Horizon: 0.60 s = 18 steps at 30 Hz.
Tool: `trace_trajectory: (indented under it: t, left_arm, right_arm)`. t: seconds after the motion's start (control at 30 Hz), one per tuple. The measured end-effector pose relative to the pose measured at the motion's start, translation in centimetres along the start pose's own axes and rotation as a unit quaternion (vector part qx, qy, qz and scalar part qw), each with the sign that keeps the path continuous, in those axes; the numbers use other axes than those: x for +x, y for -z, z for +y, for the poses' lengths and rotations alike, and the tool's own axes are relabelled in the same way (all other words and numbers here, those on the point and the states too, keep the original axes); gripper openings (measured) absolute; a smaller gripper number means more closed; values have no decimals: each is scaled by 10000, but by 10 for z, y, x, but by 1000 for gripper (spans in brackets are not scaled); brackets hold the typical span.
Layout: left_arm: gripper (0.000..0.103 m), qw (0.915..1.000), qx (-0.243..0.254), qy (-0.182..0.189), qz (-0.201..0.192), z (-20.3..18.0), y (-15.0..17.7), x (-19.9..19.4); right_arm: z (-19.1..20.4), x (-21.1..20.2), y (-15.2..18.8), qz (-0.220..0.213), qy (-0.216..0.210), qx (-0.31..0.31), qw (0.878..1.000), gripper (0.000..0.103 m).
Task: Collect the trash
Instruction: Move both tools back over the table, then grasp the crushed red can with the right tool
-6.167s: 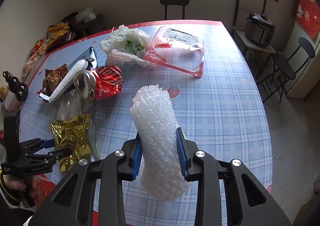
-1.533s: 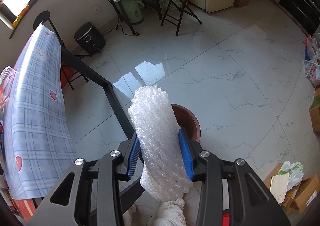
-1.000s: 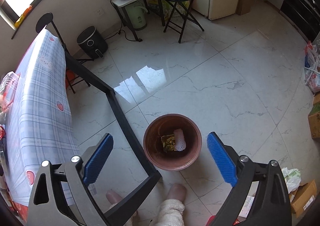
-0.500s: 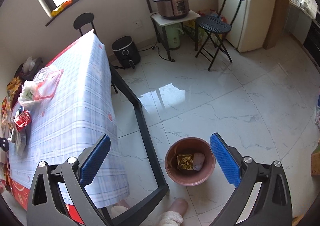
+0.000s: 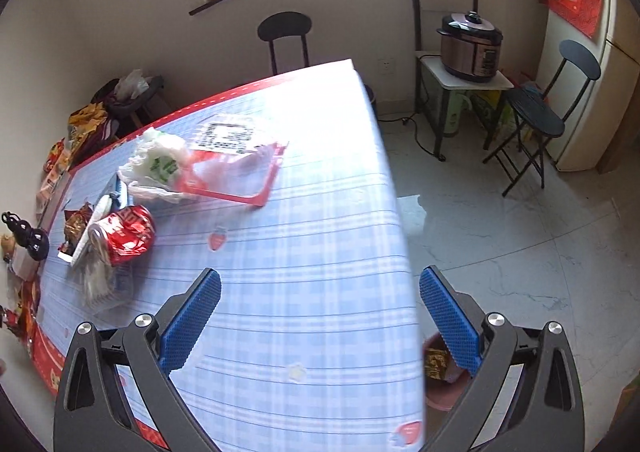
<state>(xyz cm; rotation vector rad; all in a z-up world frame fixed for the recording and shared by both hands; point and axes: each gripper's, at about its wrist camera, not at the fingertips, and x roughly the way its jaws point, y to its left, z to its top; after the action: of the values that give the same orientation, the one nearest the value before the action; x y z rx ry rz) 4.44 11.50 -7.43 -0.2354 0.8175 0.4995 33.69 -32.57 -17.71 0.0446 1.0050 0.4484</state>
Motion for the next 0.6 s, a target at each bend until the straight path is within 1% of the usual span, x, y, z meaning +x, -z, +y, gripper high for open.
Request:
trace_trajectory:
  t: [0.13, 0.27, 0.33, 0.43, 0.5, 0.6]
  left_arm:
    - [97, 9995, -228, 163, 119, 29, 10, 26]
    - [97, 9979, -407, 447, 248, 40, 15, 58]
    - [96, 9968, -419, 607, 298, 43, 18, 70]
    - [94, 9959, -308, 779, 350, 40, 20, 85]
    - [88, 9944, -284, 940, 397, 38, 22, 92]
    - [85, 9910, -463, 1155, 484, 41, 22, 101]
  right_arm:
    - [64, 14, 0, 70, -155, -93, 9998, 98]
    - [127, 31, 1, 234, -287, -393, 9985, 98]
    - [158, 39, 1, 289, -309, -649, 9970, 97]
    - [199, 48, 1, 318, -327, -1118, 9927, 97]
    - [224, 52, 2, 310, -359, -1469, 9880, 97]
    - [257, 64, 4, 350, -398, -1967, 9790, 96]
